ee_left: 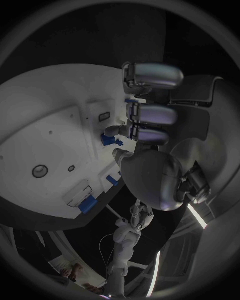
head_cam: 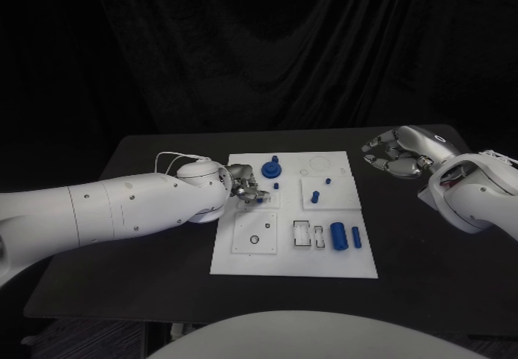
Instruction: Assemble the parts on the task board
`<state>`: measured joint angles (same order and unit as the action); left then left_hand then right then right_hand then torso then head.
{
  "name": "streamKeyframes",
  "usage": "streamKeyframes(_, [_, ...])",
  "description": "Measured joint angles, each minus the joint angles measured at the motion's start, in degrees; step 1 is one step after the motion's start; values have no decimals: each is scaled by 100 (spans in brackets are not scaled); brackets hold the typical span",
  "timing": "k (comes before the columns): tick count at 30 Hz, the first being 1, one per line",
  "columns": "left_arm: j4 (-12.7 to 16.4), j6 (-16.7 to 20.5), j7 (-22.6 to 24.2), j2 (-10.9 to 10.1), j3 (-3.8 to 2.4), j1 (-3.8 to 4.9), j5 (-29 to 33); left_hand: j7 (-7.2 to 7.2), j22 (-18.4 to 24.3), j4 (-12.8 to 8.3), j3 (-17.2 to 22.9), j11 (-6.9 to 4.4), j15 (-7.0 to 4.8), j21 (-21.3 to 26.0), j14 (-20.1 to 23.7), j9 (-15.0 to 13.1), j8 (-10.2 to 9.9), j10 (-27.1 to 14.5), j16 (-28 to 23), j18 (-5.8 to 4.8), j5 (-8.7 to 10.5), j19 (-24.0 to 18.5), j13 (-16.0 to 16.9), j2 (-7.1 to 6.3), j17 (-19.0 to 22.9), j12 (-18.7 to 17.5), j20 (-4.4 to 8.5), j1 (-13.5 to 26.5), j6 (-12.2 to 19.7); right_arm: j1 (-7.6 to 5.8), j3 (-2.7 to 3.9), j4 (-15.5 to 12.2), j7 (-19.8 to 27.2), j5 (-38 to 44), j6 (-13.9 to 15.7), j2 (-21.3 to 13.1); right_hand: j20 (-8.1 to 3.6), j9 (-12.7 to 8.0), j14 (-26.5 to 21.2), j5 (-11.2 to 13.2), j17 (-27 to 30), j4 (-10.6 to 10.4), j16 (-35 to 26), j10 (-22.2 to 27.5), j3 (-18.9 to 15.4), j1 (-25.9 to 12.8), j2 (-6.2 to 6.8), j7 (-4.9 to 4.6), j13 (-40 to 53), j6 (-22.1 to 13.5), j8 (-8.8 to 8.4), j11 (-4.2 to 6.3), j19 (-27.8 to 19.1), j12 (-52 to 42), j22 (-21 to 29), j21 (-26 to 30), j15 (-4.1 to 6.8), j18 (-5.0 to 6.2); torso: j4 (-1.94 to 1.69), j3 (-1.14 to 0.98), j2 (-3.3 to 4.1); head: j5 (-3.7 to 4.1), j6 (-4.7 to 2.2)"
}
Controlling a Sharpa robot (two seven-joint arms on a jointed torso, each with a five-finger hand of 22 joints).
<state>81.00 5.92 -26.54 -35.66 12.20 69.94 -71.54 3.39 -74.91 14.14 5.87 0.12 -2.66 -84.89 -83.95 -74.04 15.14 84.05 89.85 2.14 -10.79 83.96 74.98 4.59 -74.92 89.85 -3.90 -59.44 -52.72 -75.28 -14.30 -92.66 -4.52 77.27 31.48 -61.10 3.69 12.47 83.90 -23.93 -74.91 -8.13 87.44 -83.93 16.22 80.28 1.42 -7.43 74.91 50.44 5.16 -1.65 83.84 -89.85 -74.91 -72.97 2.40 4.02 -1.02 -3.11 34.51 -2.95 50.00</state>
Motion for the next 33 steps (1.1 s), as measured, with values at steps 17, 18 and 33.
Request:
streamKeyframes(17, [-185,-184,-4,158,0,-54,-4,0,0,0,0,0,0,0,0,50,-50,0,0,0,0,0,0,26,0,0,0,-26,0,0,0,-3,-5,0,-33,4,0,1,0,0,0,1,0,0,33,0,0,0,0,0,0,0,0,0,0,0,0,0,-8,-1,2,-10,0])
streamKeyframes(18, [-188,-193,-4,160,0,-61,-4,0,0,0,0,0,0,24,0,64,-85,0,0,0,-36,0,0,27,0,0,0,-75,0,0,0,-3,-5,0,-34,4,0,1,0,0,0,1,0,0,33,0,0,0,0,0,0,0,0,0,0,-1,0,0,-8,-1,2,-12,0])
streamKeyframes(33, [-221,-232,36,168,-9,-71,-8,-21,0,-342,380,-20,0,45,0,228,-321,-18,0,0,-857,0,0,-13,0,0,0,-534,-63,0,1,-2,-9,-1,-52,8,0,2,0,-25,0,0,0,0,32,0,0,0,0,0,0,0,0,0,0,-1,0,0,-3,0,2,15,0])
